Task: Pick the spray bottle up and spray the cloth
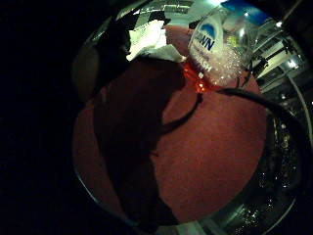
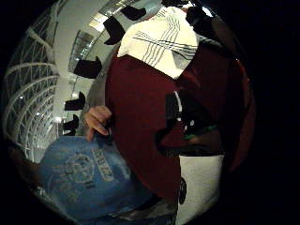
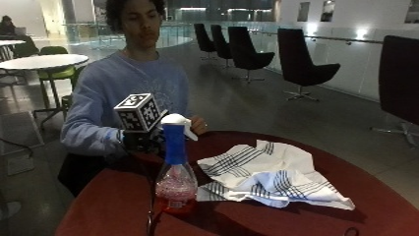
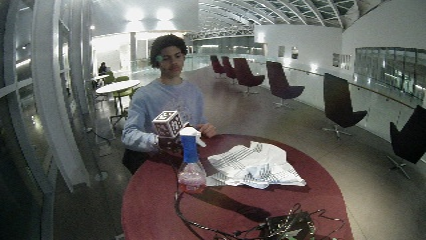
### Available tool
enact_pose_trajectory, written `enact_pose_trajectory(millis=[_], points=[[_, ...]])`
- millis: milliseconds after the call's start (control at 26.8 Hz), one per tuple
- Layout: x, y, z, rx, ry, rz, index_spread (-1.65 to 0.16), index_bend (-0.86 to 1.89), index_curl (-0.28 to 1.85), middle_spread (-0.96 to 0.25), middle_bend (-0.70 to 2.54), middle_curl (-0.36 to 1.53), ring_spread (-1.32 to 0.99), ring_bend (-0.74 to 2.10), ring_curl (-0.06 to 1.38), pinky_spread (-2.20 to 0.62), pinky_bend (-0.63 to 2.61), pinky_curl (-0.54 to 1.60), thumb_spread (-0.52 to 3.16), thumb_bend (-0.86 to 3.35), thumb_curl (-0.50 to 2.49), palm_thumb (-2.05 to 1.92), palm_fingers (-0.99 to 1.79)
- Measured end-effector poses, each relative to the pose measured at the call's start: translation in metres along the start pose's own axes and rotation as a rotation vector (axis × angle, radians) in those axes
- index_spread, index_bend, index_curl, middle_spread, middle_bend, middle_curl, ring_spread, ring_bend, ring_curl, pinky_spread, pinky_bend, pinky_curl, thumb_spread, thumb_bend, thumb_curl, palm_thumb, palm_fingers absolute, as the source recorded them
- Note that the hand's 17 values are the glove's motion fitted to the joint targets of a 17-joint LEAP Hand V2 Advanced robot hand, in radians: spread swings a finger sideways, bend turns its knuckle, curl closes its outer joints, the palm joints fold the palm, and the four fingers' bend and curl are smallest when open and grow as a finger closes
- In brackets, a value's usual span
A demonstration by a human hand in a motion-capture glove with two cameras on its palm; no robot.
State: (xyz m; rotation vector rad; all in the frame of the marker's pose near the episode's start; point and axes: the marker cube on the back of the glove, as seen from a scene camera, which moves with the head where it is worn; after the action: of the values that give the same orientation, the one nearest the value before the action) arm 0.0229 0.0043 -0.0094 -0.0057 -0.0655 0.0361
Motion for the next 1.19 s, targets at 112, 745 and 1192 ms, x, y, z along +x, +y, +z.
enact_pose_trajectory(millis=[112, 745, 1192], points=[[0.007, 0.004, -0.007, 0.015, -0.054, -0.007, -0.35, 0.09, 0.25, -0.05, 0.36, 0.30, 0.02, 0.34, 0.27, 0.18, 0.22, 0.25, 1.06, 0.25, 0.28, 0.63, 0.72], [0.086, 0.040, -0.043, 0.113, -0.693, 0.126, -0.39, 0.10, 0.21, -0.03, 0.33, 0.35, 0.03, 0.38, 0.30, 0.19, 0.30, 0.31, 1.13, 0.11, 0.31, 0.62, 0.64], [0.134, 0.024, -0.047, 0.155, -0.840, 0.260, -0.39, 0.11, 0.21, -0.03, 0.31, 0.36, 0.03, 0.38, 0.32, 0.20, 0.30, 0.33, 1.12, 0.08, 0.35, 0.72, 0.63]])
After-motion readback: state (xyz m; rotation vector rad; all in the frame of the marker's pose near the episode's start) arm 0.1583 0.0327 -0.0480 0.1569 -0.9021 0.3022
